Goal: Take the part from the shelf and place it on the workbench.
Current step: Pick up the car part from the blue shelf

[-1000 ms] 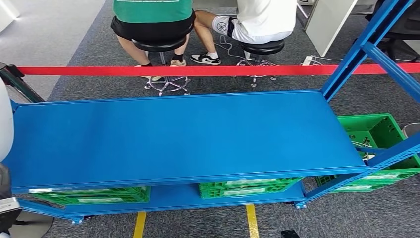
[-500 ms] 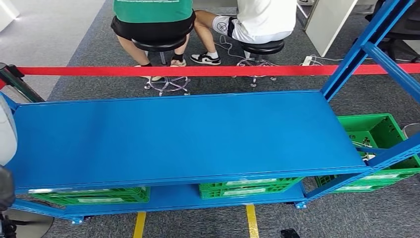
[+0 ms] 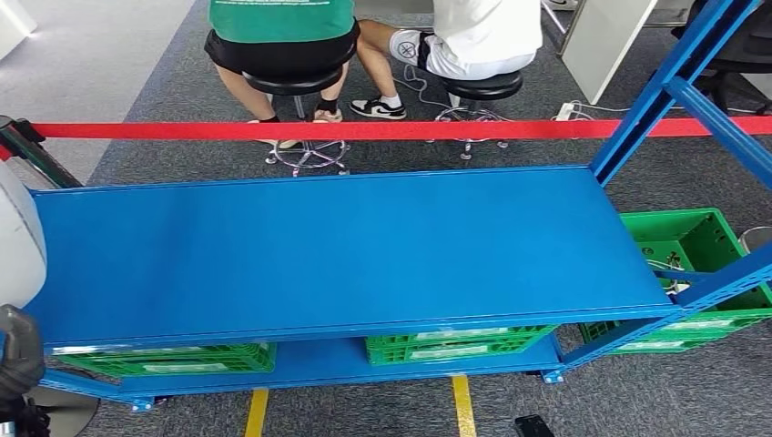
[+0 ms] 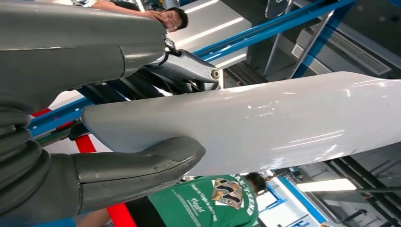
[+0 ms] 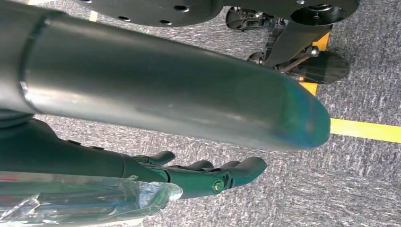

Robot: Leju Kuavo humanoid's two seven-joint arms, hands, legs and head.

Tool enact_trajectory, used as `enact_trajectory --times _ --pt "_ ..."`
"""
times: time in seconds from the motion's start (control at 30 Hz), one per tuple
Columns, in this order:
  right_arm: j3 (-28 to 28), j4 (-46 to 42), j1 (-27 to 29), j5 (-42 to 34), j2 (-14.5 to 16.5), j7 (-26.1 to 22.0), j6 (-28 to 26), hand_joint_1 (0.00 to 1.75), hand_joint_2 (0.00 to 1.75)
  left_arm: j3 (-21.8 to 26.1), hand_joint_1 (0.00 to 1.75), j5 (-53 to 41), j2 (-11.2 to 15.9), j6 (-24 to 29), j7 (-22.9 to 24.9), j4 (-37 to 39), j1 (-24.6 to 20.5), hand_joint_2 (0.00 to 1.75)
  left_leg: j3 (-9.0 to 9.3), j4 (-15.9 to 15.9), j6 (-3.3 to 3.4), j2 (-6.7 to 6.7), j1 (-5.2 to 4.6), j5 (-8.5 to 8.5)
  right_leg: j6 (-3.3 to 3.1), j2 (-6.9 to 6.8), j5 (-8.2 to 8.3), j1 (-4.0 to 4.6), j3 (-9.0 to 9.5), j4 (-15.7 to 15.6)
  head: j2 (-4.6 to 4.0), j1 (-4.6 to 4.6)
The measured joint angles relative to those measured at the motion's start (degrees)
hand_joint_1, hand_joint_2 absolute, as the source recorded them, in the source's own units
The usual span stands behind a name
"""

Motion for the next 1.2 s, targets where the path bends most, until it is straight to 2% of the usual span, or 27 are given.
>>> enact_trajectory --times 0.13,0.37,0.5,0.57,0.6,0.63,0.7,0.73,0.77,0.8,0.83,0.9,0.93,0.97,1.07,1.1,1.13,1.2 --pt "-0.01 0.0 0.01 0.0 0.0 -0.11 -0.03 0.0 0.0 -0.14 1.75 0.12 0.02 0.73 0.0 -0.09 0.07 1.75 0.0 0.0 0.0 0.0 0.0 0.0 0.0 0.0 0.0 0.0 0.0 0.0 -0.01 0.01" --pt "-0.02 0.01 0.24 -0.25 0.0 -0.22 -0.43 0.0 0.0 -1.38 1.75 -0.47 0.6 6.97 0.0 -0.11 0.19 1.75 0.0 0.06 0.19 0.0 -0.27 -0.06 0.23 -0.02 0.14 -0.27 0.02 -0.07 -0.01 0.01" --pt "-0.06 0.01 0.37 -0.89 0.0 -0.66 -0.33 0.0 0.0 -1.7 1.75 -0.19 1.39 9.23 0.0 -0.56 0.2 1.75 -0.03 0.07 0.7 0.01 -0.65 0.13 0.68 -0.01 0.41 -0.66 0.05 -0.26 0.01 -0.02" --pt "-0.1 0.0 0.36 -1.15 -0.01 -1.1 -0.25 0.0 0.0 -1.68 1.75 -0.26 1.54 9.51 0.0 -0.89 0.01 1.75 0.11 -0.4 1.14 0.12 -0.44 0.7 1.11 -0.02 0.35 -0.67 -0.13 -0.2 0.01 -0.01" --pt "-0.1 0.0 0.36 -1.2 -0.02 -1.26 -0.21 0.0 0.0 -1.55 1.75 -0.67 1.49 9.56 0.0 -0.98 -0.22 1.75 0.19 -0.66 1.37 0.21 -0.22 1.02 1.36 -0.03 -0.34 -0.65 -0.6 0.69 0.0 0.09" --pt "-0.1 0.0 0.36 -1.18 -0.02 -1.32 -0.21 0.0 0.0 -1.36 1.75 -1.18 1.37 9.6 0.0 -1.01 -0.54 1.75 0.28 -0.91 1.54 0.3 0.02 1.27 1.6 -0.06 -1.71 -0.68 -1.56 2.85 0.0 0.2" --pt "-0.11 0.0 0.41 -1.13 -0.02 -1.17 -0.34 0.0 0.0 -0.78 1.75 -2.35 1.12 9.67 0.0 -1.03 -1.28 1.75 0.27 -0.93 1.67 0.4 0.19 1.4 2.05 -0.11 -5.42 -0.9 -4.67 10.22 0.0 0.37" --pt "-0.14 0.0 0.47 -1.16 -0.03 -1.03 -0.41 0.0 0.0 -0.42 1.75 -3.26 0.99 9.7 0.0 -1.03 -1.67 1.75 0.28 -0.92 1.64 0.43 0.22 1.38 2.23 -0.14 -6.77 -1.04 -6.15 13.8 0.0 0.37" --pt "-0.2 0.0 0.56 -1.26 -0.09 -0.87 -0.47 0.0 0.0 -0.02 1.75 -4.54 0.79 9.74 0.0 -1.03 -2.08 1.75 0.32 -0.9 1.59 0.45 0.28 1.36 2.37 -0.15 -7.2 -1.14 -6.89 15.74 0.0 0.35" --pt "-0.3 0.0 0.63 -1.39 -0.18 -0.7 -0.48 0.0 0.0 0.43 1.75 -6.06 0.46 9.76 0.0 -1.03 -2.53 1.75 0.41 -0.87 1.46 0.45 0.38 1.29 2.49 -0.16 -6.56 -1.24 -6.53 15.41 -0.01 0.36" --pt "-0.44 0.0 0.67 -1.53 -0.3 -0.55 -0.48 0.0 0.0 0.96 1.75 -7.62 0.02 9.76 0.0 -1.05 -3.0 1.75 0.57 -0.82 1.25 0.43 0.54 1.18 2.62 -0.18 -5.09 -1.34 -5.12 13.0 -0.01 0.36" --pt "-0.73 0.02 0.57 -1.7 -0.42 -0.33 -0.39 0.0 0.0 1.84 1.75 -9.58 -1.07 9.78 0.0 -1.32 -3.94 1.75 0.86 -0.6 0.47 0.39 0.8 0.74 2.92 -0.14 -2.26 -1.44 -0.86 5.56 -0.01 0.45" --pt "-0.85 0.03 0.46 -1.71 -0.39 -0.28 -0.3 0.0 0.0 2.23 1.75 -10.04 -1.59 9.79 0.0 -1.57 -4.4 1.75 0.79 -0.35 0.01 0.37 0.81 0.57 2.74 -0.04 -1.73 -1.43 0.67 2.92 0.0 0.52" --pt "-0.93 0.04 0.36 -1.69 -0.33 -0.25 -0.2 0.0 0.0 2.52 1.75 -10.28 -2.14 9.81 0.0 -1.81 -4.82 1.75 0.63 -0.14 -0.43 0.36 0.77 0.49 2.45 0.07 -1.77 -1.36 1.4 1.59 0.01 0.5" --pt "-1.05 0.06 0.3 -1.56 -0.19 -0.23 0.04 0.0 0.0 3.04 1.75 -10.15 -3.32 9.87 0.0 -2.22 -5.65 1.75 0.19 0.11 -1.33 0.36 0.83 0.43 0.99 0.25 -2.04 -1.15 1.07 1.46 0.02 0.25" --pt "-1.07 0.07 0.29 -1.49 -0.11 -0.29 0.09 0.0 0.0 3.09 1.75 -9.93 -3.51 9.88 0.0 -2.35 -5.84 1.75 -0.1 0.71 -1.57 0.39 0.88 -0.25 0.55 0.23 -1.99 -1.15 0.94 1.46 0.02 0.21" --pt "-1.08 0.07 0.21 -1.43 0.0 -0.36 0.14 0.0 0.0 3.1 1.75 -9.75 -3.65 9.9 0.0 -2.51 -6.05 1.75 -0.86 2.4 -1.75 0.41 0.9 -1.6 0.15 0.18 -1.87 -1.19 0.8 1.38 0.02 0.17" --pt "-1.09 0.07 -0.03 -1.36 0.22 -0.52 0.17 0.0 0.0 3.13 1.75 -9.58 -3.87 9.92 0.0 -2.81 -6.38 1.75 -3.93 9.02 -1.92 0.43 0.87 -5.58 -0.54 0.04 -1.53 -1.11 0.29 1.33 0.02 0.09"
